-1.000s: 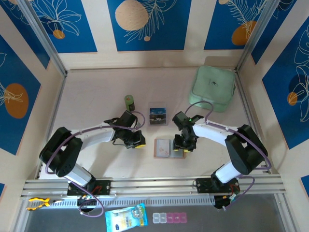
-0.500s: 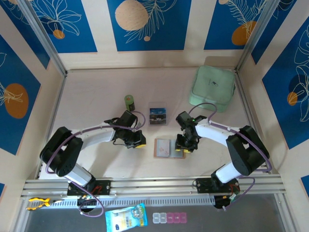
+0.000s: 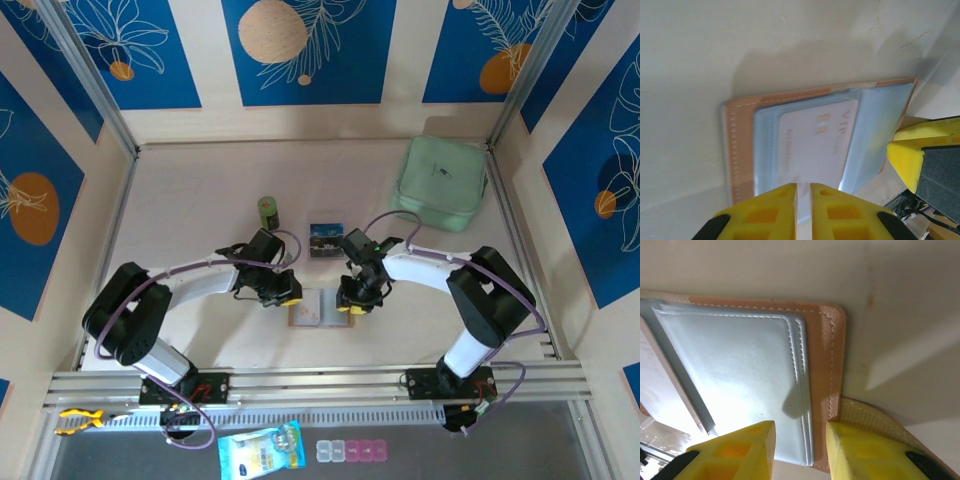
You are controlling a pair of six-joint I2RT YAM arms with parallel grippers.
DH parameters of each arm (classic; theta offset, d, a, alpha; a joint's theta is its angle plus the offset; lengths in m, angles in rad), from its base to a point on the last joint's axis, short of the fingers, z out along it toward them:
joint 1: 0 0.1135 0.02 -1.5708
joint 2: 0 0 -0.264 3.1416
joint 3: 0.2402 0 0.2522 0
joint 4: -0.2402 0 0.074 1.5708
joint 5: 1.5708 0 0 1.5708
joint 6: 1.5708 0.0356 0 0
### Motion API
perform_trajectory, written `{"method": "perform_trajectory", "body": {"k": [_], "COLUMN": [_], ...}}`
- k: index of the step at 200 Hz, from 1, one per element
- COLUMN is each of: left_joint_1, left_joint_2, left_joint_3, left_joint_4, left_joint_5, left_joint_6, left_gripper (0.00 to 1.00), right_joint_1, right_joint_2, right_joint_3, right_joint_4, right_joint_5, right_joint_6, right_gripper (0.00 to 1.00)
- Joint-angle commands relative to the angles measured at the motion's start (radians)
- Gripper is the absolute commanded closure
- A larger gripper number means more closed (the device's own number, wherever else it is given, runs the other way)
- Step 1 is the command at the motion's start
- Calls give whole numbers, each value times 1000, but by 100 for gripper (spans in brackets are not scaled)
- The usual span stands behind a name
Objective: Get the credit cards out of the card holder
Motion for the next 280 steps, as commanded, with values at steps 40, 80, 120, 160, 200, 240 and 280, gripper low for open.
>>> {"method": "perform_trajectory", "body": {"k": [40,80,120,160,200,240,280], "left_joint_1": [-2,-1,-1,-1,-2,-1,-1], "left_joint_2": [-11,13,23,26,16,11,11], "left_joint_3": [-27,-35,-35,-63,-78,-81,-84], "left_joint_4": [2,10,12,27,21,16,19], "left_joint_5": [28,16,11,9,-1,-9,-9], "left_joint_6": [2,8,14,9,11,14,10], "left_gripper": [87,88,89,90,90,90,90], "right_joint_1": [14,16,19,42,74,90,91], "right_joint_2": [2,-72,-117,-76,31,84,120], "right_joint_3": [4,19,48,58,100,107,110], "right_joint_4": [16,-21,-25,121,149,186,198], "right_joint_5": [19,28,11,-142,-187,-197,-199], "right_joint_6": [24,25,18,47,14,3,-2], "right_gripper": [68,67,69,75,78,78,79]}}
